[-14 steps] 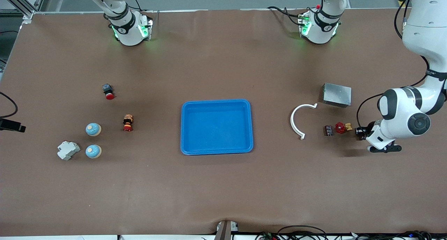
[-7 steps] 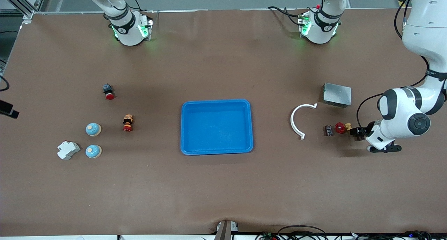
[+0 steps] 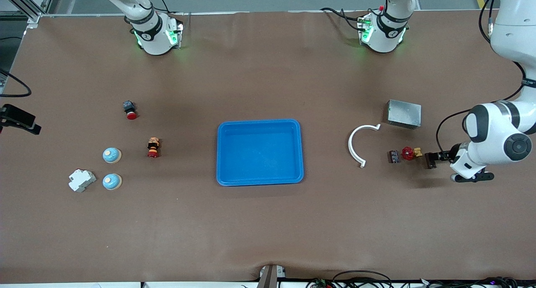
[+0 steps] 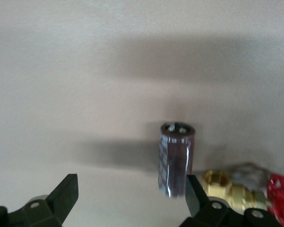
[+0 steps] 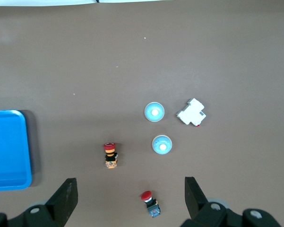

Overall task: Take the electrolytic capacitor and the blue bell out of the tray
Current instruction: 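Lower the capacitor beside the valve and open the left gripper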

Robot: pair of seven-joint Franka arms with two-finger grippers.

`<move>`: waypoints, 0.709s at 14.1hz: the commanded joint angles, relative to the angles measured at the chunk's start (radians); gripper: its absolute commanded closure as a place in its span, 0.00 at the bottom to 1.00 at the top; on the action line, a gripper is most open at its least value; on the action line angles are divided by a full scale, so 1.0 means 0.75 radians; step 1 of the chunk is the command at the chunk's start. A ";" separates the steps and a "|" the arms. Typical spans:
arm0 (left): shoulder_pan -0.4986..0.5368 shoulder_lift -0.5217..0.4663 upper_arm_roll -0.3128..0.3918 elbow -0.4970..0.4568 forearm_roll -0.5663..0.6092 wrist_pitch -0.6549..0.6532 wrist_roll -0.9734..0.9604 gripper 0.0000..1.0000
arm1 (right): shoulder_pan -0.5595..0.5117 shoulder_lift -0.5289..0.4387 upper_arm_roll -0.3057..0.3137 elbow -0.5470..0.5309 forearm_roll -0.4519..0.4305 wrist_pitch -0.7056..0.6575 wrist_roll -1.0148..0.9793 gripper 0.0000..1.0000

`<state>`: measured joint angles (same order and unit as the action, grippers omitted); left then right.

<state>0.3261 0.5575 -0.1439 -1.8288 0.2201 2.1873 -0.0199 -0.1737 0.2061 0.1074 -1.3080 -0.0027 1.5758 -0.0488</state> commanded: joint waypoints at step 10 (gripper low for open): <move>0.015 -0.416 -0.039 -0.142 -0.077 -0.354 0.059 0.00 | 0.107 -0.148 -0.088 -0.099 0.010 -0.172 0.039 0.00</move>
<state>0.3260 0.3498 -0.1640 -1.8480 0.1859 1.9313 0.0005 -0.1370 0.1316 0.0963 -1.3553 -0.0026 1.4754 -0.0360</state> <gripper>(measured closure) 0.000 0.000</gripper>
